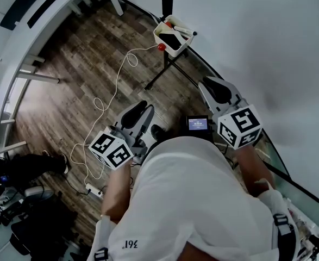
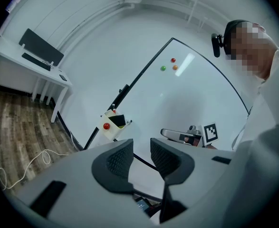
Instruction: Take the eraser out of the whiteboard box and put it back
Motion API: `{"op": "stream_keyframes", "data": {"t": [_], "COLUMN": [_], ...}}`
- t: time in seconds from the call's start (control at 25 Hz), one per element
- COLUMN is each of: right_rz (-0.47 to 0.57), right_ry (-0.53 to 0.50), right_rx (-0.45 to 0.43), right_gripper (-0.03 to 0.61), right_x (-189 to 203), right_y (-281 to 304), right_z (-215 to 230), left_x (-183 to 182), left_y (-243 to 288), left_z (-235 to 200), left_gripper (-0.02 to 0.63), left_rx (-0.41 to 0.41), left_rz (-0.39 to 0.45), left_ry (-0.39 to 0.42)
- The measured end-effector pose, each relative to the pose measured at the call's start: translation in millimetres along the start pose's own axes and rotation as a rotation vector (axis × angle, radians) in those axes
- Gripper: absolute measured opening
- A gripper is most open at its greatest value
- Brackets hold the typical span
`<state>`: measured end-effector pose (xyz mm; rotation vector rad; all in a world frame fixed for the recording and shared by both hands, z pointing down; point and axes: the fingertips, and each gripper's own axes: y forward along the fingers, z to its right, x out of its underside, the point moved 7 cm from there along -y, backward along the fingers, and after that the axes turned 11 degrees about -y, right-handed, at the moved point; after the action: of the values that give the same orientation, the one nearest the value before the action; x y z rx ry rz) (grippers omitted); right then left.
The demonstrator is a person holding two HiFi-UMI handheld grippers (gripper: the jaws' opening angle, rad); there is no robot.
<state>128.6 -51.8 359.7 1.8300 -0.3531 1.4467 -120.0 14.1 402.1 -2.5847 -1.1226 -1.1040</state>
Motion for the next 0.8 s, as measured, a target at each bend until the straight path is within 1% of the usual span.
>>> {"op": "stream_keyframes", "data": {"t": [0.4, 0.8], "right_rz": [-0.028, -0.026], "right_ry": [0.014, 0.013], "right_rx": [-0.027, -0.055], "right_gripper": [0.057, 0.041], "right_x": [6.1, 9.2], "right_y": [0.5, 7.4], "right_z": [-13.1, -23.4], "left_x": [12.1, 12.6], "left_y": [0.4, 0.2], "left_z": [6.4, 2.8], "left_gripper": [0.118, 0.118], "left_rx": [0.013, 0.011], "left_rz": [-0.052, -0.067], "left_ry": [-0.017, -0.01]}}
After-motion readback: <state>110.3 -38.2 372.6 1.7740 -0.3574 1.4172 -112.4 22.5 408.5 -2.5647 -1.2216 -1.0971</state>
